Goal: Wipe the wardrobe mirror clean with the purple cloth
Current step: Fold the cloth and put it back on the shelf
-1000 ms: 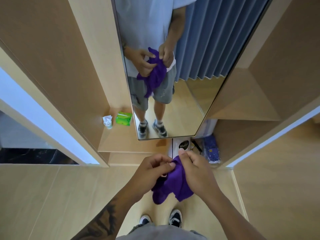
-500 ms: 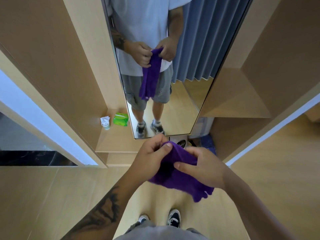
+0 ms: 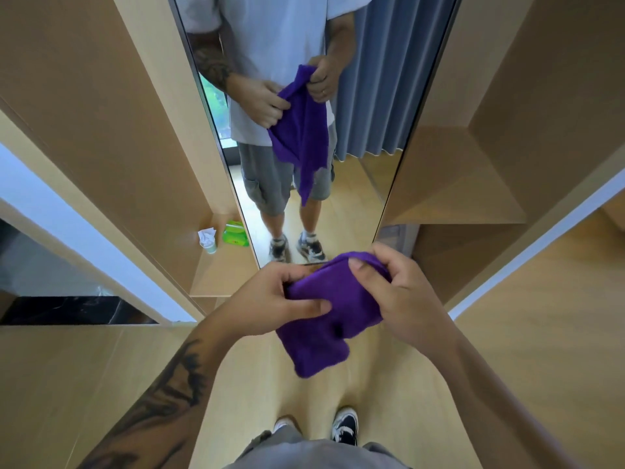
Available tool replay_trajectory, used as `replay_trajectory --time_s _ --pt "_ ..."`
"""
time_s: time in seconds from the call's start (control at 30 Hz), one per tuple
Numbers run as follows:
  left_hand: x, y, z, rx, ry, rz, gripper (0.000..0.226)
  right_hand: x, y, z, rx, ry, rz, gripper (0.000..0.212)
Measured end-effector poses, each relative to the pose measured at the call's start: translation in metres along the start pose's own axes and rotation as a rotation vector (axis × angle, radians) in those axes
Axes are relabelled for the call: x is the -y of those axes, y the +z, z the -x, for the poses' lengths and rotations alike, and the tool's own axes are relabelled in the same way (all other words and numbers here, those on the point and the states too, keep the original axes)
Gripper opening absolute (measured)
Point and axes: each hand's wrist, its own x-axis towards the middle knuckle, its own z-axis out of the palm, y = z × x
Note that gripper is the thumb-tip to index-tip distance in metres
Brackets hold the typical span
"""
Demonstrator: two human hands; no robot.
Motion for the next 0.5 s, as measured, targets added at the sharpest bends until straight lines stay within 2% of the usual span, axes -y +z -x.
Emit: replay_trajectory --time_s 0.1,0.17,0.23,0.33,0.4,0.5 --pt "0.012 0.005 0.0 0.087 -0.162 -0.074 0.027 0.01 -0.005 -0.005 -0.058 -0.023 -0.008 0.04" --pt "0.016 0.008 0.003 0.132 -0.195 0.04 0.03 0.013 -0.012 -0.008 -0.085 0.031 -0.119 0.036" --pt "0.014 0.009 0.004 0.131 -0.151 0.25 0.026 0.012 -0.023 -0.013 -0.091 0.099 -0.358 0.03" --pt "0.004 0.015 -0.002 0.047 -0.092 0.426 0.036 -0.002 -0.036 -0.017 0.083 0.089 -0.614 0.038" --pt "-0.002 0.025 -0.01 -0.024 -0.078 0.472 0.038 -0.019 -0.032 -0.014 0.201 0.1 -0.503 0.048" --pt "-0.009 0.036 -0.019 -0.053 -0.063 0.551 0.034 -0.047 -0.018 -0.01 0.25 0.132 -0.315 0.065"
